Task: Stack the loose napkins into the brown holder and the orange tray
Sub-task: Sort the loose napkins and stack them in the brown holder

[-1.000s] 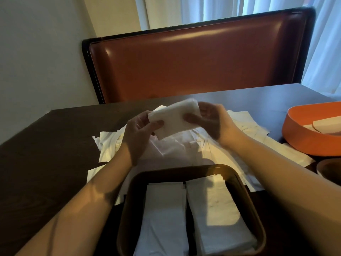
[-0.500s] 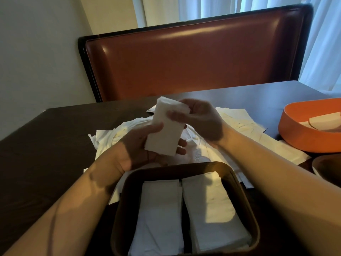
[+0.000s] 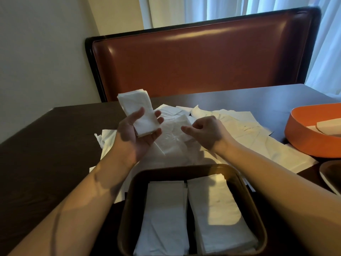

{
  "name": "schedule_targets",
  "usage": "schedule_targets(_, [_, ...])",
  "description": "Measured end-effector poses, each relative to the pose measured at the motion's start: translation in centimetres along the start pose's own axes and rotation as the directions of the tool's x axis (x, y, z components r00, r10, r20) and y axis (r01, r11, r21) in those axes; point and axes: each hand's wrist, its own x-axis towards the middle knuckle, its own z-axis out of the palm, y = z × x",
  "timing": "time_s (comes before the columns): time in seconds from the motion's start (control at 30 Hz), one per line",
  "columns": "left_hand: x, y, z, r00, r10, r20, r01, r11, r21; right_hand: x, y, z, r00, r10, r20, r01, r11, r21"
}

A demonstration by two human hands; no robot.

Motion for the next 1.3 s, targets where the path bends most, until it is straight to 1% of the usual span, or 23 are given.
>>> schedule_targets(0.07, [0.0, 0.0, 0.1, 1.000, 0.008, -0.015, -0.008, 1.000, 0.011, -0.2, -0.6, 0.2, 1.000, 0.028, 0.007, -0.028, 0.993, 0.113])
schedule_targets(0.13, [0.0, -0.1, 0.2, 1.000, 0.014, -0.025, -0.014, 1.000, 0.019, -0.4, -0.9, 0.4, 0.999, 0.046, 0.022, -0.049, 0.983, 0.175])
schedule_targets(0.2, [0.1, -0.1, 0.1, 1.000, 0.017, -0.022, -0.016, 0.999, 0.033, -0.5, -1.0, 0.5, 0.997, 0.042, 0.065, -0.054, 0.981, 0.186])
schedule_targets(0.27, [0.3, -0.2, 0.0, 1.000, 0.015, -0.004, -0.015, 0.998, 0.053, -0.5, -0.9, 0.6, 0.996, 0.021, 0.082, -0.032, 0.991, 0.133])
schedule_targets(0.33, [0.4, -0.3, -0.1, 1.000, 0.011, 0.012, -0.012, 0.997, 0.075, -0.5, -0.8, 0.6, 1.000, -0.010, 0.024, 0.008, 0.995, 0.101])
schedule_targets(0.4, [0.4, -0.4, -0.1, 1.000, 0.010, 0.016, -0.011, 0.996, 0.084, -0.5, -0.8, 0.5, 0.997, -0.029, -0.072, 0.036, 0.995, 0.094])
schedule_targets(0.5, [0.5, -0.4, -0.1, 1.000, 0.018, 0.011, -0.019, 0.997, 0.079, -0.6, -0.4, 0.3, 0.985, -0.010, -0.173, 0.015, 1.000, 0.025])
schedule_targets(0.57, [0.5, -0.5, -0.1, 1.000, 0.019, 0.012, -0.020, 0.996, 0.083, -0.5, -0.1, 0.2, 0.987, 0.021, -0.158, -0.019, 1.000, 0.014])
schedule_targets(0.63, [0.5, -0.6, 0.0, 1.000, 0.018, 0.009, -0.019, 0.995, 0.097, -0.7, -0.1, 0.3, 0.996, 0.033, -0.088, -0.026, 0.997, 0.076])
schedule_targets(0.67, [0.4, -0.6, 0.0, 1.000, 0.019, 0.007, -0.020, 0.995, 0.103, -0.8, -0.3, 0.4, 0.998, 0.020, -0.064, -0.013, 0.994, 0.105])
schedule_targets(0.7, [0.4, -0.7, 0.0, 1.000, 0.021, 0.002, -0.021, 0.994, 0.107, -0.8, -0.4, 0.5, 0.997, -0.004, -0.071, 0.012, 0.993, 0.115])
schedule_targets(0.77, [0.4, -0.7, 0.0, 1.000, 0.021, -0.003, -0.021, 0.993, 0.112, -0.9, -0.7, 0.6, 0.986, -0.045, -0.159, 0.061, 0.994, 0.095])
schedule_targets(0.83, [0.4, -0.7, 0.0, 1.000, 0.021, -0.002, -0.021, 0.994, 0.105, -0.9, -0.9, 0.3, 0.960, -0.051, -0.274, 0.082, 0.991, 0.105])
schedule_targets(0.9, [0.4, -0.7, 0.0, 1.000, 0.025, -0.004, -0.025, 0.995, 0.101, -0.9, -1.0, -0.1, 0.941, -0.014, -0.338, 0.070, 0.986, 0.153])
schedule_targets(0.93, [0.3, -0.7, 0.1, 1.000, 0.026, -0.004, -0.025, 0.994, 0.105, -0.8, -0.9, -0.2, 0.941, 0.002, -0.339, 0.062, 0.982, 0.177])
schedule_targets(1.0, [0.3, -0.6, 0.0, 1.000, 0.022, -0.002, -0.021, 0.994, 0.109, -0.7, -0.6, -0.1, 0.954, 0.028, -0.299, 0.045, 0.971, 0.234])
schedule_targets(1.07, [0.3, -0.7, 0.1, 1.000, 0.017, 0.006, -0.017, 0.993, 0.121, -0.5, -0.3, 0.4, 0.972, 0.059, -0.227, 0.007, 0.959, 0.283])
schedule_targets(1.13, [0.4, -0.7, 0.0, 1.000, 0.022, 0.007, -0.022, 0.991, 0.131, -0.4, 0.0, 0.6, 0.972, 0.071, -0.225, -0.004, 0.959, 0.285])
schedule_targets(1.17, [0.4, -0.8, 0.0, 1.000, 0.027, 0.005, -0.027, 0.991, 0.134, -0.4, 0.0, 0.5, 0.969, 0.079, -0.232, 0.009, 0.936, 0.353])
schedule_targets(1.2, [0.4, -0.7, 0.0, 0.999, 0.034, 0.005, -0.035, 0.990, 0.135, -0.5, 0.0, 0.3, 0.972, 0.085, -0.221, 0.030, 0.882, 0.470])
schedule_targets(1.23, [0.4, -0.7, -0.1, 0.999, 0.042, 0.008, -0.042, 0.990, 0.137, -0.6, 0.0, 0.0, 0.972, 0.107, -0.210, 0.041, 0.800, 0.599])
schedule_targets(1.27, [0.5, -0.7, 0.0, 0.999, 0.045, 0.012, -0.046, 0.989, 0.139, -0.7, 0.2, -0.4, 0.972, 0.130, -0.197, 0.040, 0.732, 0.680])
schedule_targets(1.3, [0.5, -0.7, 0.0, 0.999, 0.049, 0.015, -0.051, 0.989, 0.142, -0.6, 0.3, -0.8, 0.969, 0.139, -0.203, 0.041, 0.723, 0.689])
